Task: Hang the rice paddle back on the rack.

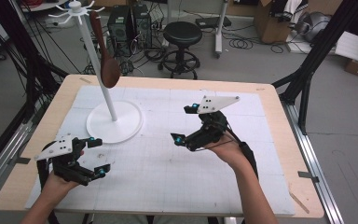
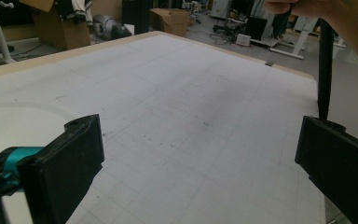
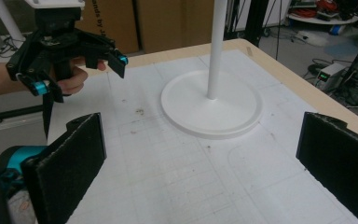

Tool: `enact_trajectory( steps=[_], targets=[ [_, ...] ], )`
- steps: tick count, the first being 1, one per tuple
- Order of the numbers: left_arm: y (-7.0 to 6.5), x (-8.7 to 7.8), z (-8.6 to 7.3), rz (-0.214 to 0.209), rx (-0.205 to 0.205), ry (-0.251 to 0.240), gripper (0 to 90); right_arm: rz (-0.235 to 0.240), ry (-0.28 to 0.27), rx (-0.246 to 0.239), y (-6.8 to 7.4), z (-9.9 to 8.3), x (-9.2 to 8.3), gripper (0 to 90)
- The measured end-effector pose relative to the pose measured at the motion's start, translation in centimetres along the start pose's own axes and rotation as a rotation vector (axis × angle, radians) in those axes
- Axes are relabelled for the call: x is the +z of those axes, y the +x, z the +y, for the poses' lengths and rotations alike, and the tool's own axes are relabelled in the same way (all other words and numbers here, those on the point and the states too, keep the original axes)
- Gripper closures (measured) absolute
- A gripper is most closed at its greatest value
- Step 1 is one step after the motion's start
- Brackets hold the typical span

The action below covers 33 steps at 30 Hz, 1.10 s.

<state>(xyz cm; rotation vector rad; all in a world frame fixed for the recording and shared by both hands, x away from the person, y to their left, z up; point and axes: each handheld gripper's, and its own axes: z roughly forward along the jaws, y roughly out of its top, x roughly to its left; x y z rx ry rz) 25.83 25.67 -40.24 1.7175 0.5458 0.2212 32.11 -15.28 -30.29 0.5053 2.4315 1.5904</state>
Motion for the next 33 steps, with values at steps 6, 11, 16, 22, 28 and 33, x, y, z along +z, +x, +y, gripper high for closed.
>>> enact_trajectory(
  steps=[6,11,16,22,28,33],
  targets=[
    [0.1,0.0,0.0,0.002,-0.007,-0.007,1.7,-0.004,-0.006,0.013,0.1,-1.3,-0.6,0.4],
    [0.1,-0.1,0.0,0.004,-0.013,-0.014,1.7,-0.013,0.009,0.016,-0.1,-2.0,-0.9,0.4],
    [0.3,-0.2,0.1,0.004,-0.019,-0.027,1.8,-0.024,-0.005,0.022,0.1,-2.8,-1.3,0.4],
    [0.4,-0.3,0.1,0.005,-0.019,-0.030,1.7,-0.032,-0.012,0.031,0.5,-4.0,-1.7,0.4],
    [0.4,-0.5,0.2,0.010,-0.017,-0.032,1.7,-0.045,-0.020,0.037,0.8,-5.1,-2.2,0.4],
    [0.5,-0.6,0.3,0.011,-0.017,-0.041,1.7,-0.058,-0.030,0.054,0.8,-6.0,-2.8,0.4]
  ],
)
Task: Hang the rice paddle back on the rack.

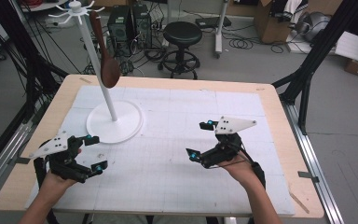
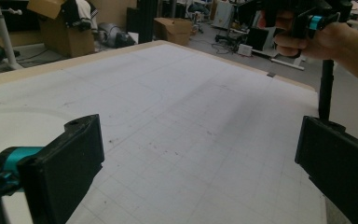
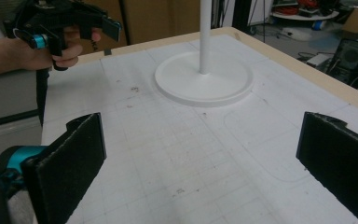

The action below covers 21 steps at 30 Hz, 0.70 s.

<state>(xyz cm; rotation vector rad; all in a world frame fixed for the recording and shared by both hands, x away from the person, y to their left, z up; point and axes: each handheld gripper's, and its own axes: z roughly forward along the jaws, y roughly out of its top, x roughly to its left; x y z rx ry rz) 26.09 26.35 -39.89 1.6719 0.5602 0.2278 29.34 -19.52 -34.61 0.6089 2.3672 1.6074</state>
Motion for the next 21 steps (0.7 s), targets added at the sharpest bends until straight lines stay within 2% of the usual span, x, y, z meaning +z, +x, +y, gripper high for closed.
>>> enact_trajectory(
  steps=[7,21],
  targets=[
    [0.1,-0.1,0.1,0.002,0.007,-0.002,1.7,-0.041,-0.003,0.011,0.1,-1.1,-0.6,0.4],
    [0.1,-0.1,0.1,0.002,0.013,0.005,1.7,-0.085,-0.045,0.041,0.7,-3.3,-2.5,0.4]
  ],
)
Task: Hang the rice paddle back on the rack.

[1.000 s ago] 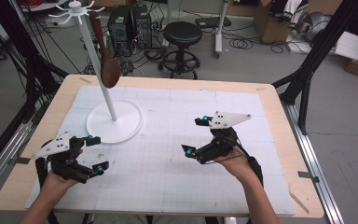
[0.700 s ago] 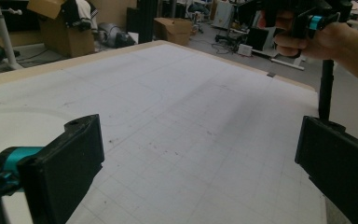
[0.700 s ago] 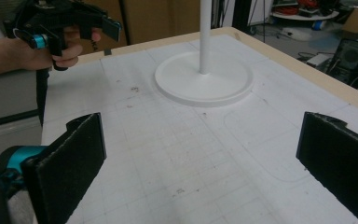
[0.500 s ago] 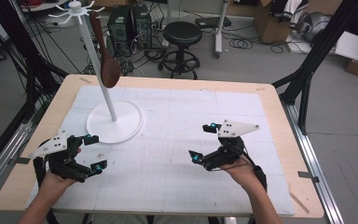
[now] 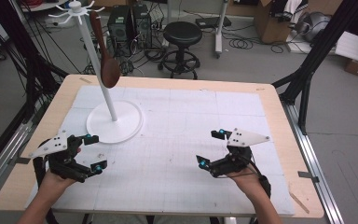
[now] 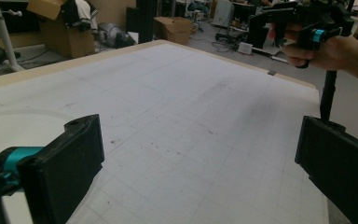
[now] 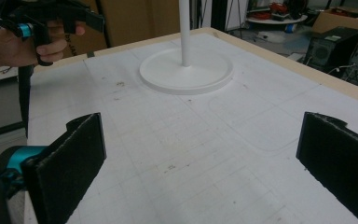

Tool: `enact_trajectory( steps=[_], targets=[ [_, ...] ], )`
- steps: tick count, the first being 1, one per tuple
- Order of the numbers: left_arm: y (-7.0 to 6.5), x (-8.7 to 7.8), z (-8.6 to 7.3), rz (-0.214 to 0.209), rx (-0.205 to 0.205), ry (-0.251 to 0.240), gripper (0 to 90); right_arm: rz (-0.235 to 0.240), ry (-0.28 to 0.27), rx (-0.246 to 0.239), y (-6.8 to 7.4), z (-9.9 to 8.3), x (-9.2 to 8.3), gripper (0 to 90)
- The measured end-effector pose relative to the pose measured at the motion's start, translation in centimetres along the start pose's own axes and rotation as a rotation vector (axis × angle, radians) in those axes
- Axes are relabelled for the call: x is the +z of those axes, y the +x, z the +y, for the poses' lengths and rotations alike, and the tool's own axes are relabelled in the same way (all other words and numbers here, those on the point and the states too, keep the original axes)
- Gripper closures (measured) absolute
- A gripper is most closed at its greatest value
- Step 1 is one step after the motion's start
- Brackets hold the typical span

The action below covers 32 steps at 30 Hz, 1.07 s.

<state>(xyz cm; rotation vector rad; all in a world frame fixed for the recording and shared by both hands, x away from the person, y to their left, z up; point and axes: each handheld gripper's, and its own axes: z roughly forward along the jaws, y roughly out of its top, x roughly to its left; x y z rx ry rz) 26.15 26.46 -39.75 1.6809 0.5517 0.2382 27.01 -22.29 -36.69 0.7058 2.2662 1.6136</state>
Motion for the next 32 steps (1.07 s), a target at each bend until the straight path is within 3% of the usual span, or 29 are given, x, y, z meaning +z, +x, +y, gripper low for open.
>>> enact_trajectory(
  steps=[10,22,32],
  targets=[
    [0.1,0.1,0.0,0.000,0.003,-0.001,1.7,-0.008,0.002,0.011,0.1,-0.9,-0.9,0.4],
    [0.1,0.1,-0.1,-0.003,0.001,0.001,1.7,-0.001,0.035,0.006,0.0,-1.5,-0.7,0.4],
    [0.1,0.1,-0.1,0.001,0.004,0.004,1.7,-0.001,0.032,0.005,-0.1,-1.7,-0.8,0.4]
  ],
)
